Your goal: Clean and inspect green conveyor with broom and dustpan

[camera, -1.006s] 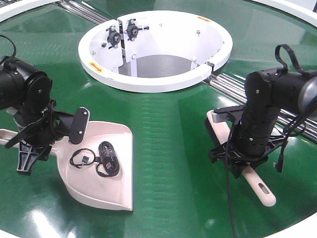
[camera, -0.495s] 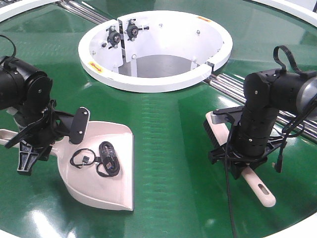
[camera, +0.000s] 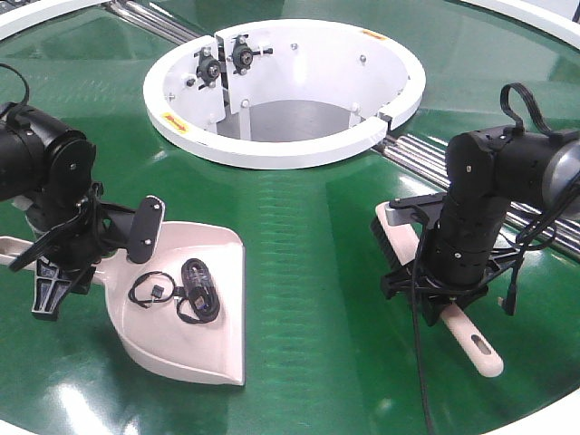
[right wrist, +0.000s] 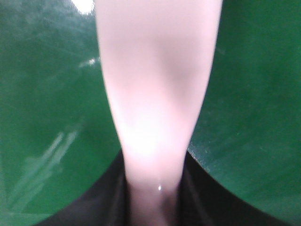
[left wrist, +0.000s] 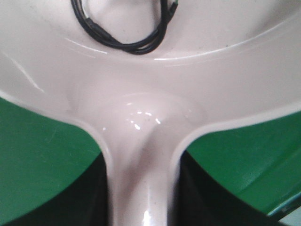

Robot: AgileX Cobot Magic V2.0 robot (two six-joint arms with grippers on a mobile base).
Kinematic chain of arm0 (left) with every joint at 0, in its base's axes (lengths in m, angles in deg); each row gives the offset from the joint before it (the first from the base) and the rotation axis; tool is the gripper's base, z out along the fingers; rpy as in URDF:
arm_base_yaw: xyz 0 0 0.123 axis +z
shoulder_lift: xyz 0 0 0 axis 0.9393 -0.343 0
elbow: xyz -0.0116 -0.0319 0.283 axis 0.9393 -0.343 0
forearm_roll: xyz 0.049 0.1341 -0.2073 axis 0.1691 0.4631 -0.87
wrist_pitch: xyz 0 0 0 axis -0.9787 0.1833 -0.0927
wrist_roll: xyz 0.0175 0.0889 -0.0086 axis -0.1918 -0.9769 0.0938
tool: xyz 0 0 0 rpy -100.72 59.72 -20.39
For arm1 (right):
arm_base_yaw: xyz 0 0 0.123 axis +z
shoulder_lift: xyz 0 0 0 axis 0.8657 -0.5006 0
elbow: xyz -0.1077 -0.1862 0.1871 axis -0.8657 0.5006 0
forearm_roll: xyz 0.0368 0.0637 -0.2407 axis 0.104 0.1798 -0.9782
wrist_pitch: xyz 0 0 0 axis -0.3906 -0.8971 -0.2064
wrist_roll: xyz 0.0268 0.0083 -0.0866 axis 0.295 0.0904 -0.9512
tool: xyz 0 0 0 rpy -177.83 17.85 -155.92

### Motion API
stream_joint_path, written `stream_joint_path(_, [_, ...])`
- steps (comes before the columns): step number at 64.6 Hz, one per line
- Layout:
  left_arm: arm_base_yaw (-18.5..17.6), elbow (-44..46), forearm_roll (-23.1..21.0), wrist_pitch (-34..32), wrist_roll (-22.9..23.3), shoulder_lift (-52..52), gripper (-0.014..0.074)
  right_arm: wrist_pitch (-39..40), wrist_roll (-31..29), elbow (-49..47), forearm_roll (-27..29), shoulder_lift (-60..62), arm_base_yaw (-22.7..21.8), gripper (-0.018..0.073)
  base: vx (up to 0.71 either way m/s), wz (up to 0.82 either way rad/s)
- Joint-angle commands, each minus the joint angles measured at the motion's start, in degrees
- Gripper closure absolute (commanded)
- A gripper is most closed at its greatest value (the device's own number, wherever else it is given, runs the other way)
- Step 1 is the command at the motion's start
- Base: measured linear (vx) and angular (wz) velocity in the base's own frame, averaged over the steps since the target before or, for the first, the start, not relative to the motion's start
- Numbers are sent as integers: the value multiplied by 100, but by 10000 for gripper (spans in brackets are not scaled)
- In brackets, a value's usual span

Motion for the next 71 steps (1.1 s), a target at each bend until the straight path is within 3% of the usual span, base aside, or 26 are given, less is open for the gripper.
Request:
stream_joint_path(1, [-95, 112, -196, -61, -199, 198, 603, 49, -38, -114, -25, 265, -31, 543, 0, 0])
stream_joint_path(20, [-95, 112, -413, -70, -187, 198, 595, -33, -256, -114, -25, 265, -31, 524, 0, 0])
stream_joint_path(34, [-95, 112, -441, -74, -187, 198, 520, -125, -316, -114, -25, 265, -31, 394, 0, 0])
stream_joint_path(55, [-95, 112, -612, 104, -98, 198, 192, -127, -316, -114, -25, 265, -31, 104, 0, 0])
stream_joint_path(64, [-95, 112, -793, 200, -88, 209, 73, -134, -316, -114, -25, 286, -31, 62, 0, 0])
stream_joint_path(71, [-95, 112, -891, 291, -88, 269, 32, -165, -316, -114, -25, 411, -31, 62, 0, 0])
